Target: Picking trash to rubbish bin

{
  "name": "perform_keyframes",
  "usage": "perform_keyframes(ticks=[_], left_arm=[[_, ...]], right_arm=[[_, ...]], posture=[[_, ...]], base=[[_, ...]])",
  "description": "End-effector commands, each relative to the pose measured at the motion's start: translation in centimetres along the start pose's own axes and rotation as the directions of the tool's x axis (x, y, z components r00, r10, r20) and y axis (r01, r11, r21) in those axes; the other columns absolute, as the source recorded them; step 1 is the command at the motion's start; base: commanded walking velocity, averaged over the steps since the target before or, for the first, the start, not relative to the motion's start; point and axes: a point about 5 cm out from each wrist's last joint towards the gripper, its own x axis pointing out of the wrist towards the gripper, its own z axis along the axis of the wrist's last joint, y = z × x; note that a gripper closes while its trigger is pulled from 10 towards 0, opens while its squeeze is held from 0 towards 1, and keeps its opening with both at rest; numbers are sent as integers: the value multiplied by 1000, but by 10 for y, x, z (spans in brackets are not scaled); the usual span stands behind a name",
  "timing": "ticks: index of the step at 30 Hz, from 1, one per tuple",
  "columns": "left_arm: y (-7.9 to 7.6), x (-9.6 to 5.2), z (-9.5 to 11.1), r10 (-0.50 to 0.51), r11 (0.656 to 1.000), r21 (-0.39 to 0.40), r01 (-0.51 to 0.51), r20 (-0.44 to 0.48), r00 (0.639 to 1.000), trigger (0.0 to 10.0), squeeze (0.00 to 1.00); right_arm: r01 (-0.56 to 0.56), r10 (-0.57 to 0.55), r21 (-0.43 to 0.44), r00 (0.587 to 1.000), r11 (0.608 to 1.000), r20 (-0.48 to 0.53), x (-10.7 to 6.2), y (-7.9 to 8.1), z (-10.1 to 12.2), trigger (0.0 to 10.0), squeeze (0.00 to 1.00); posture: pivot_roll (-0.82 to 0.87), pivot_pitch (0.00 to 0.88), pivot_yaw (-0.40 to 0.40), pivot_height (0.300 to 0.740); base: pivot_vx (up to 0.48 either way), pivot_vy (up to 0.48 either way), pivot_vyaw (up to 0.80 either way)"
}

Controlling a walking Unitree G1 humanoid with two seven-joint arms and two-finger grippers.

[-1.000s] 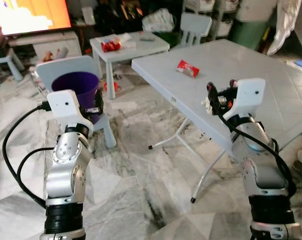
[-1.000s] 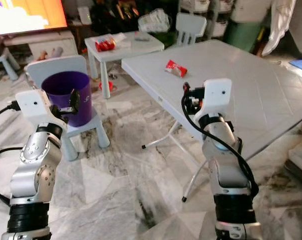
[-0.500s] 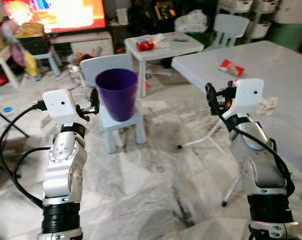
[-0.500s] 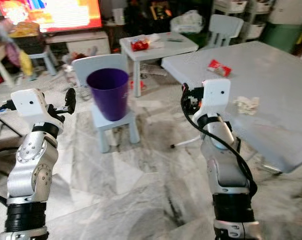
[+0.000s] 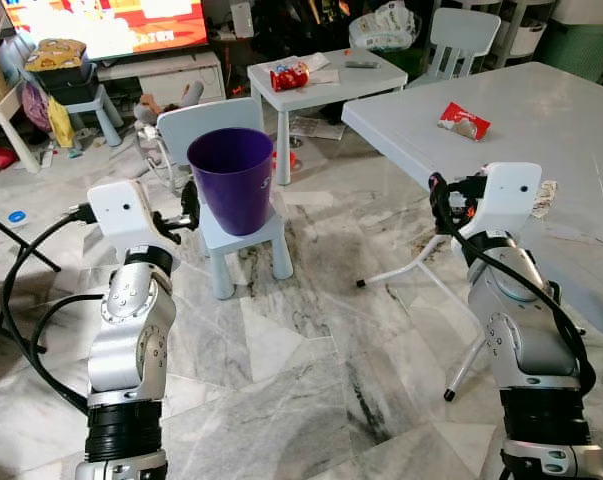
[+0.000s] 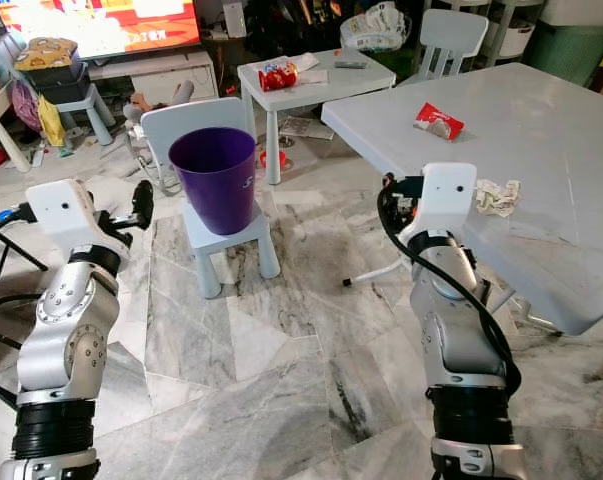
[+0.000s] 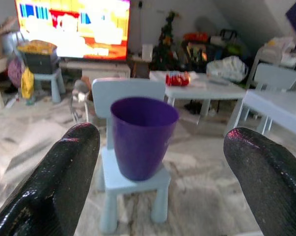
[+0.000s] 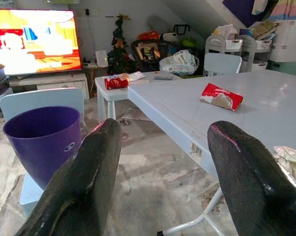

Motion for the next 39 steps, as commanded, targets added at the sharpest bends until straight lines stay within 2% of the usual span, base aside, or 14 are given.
perform_keyframes(ticks=[1,9,17,23,28,39], left_arm=[[2,-2,-7,4,1000,15,-3,-27,1000,10000,0],[-6,-8,-27,-33,999,28,35,-73,997,10000,0],[-20,3,-21,-71,997,7,71,-34,997,10000,0],[-18,7,-18,-60,998,12,60,-25,998,10000,0],[-12,2,-26,-46,999,17,47,-50,998,10000,0],[-15,-1,-29,-54,998,4,55,-53,997,10000,0]], right_arm=[[-16,16,-4,1000,1000,-4,0,3,-2,10000,0],[16,-17,-10,999,1000,-37,-3,2,-19,10000,0],[19,-20,-30,999,999,-38,2,6,-22,10000,0],[30,-30,-15,999,999,-41,2,3,-24,10000,0],[41,-42,-27,998,999,-51,-3,-1,-28,10000,0],[47,-49,-48,998,998,-51,-7,-3,-30,10000,0]], posture=[[29,57,0,740],[27,0,19,740],[17,0,26,740],[15,0,25,740],[8,0,21,740],[-5,0,23,740]], base=[[0,0,0],[0,0,0],[0,0,0],[0,0,-325],[0,0,-770],[0,0,0]])
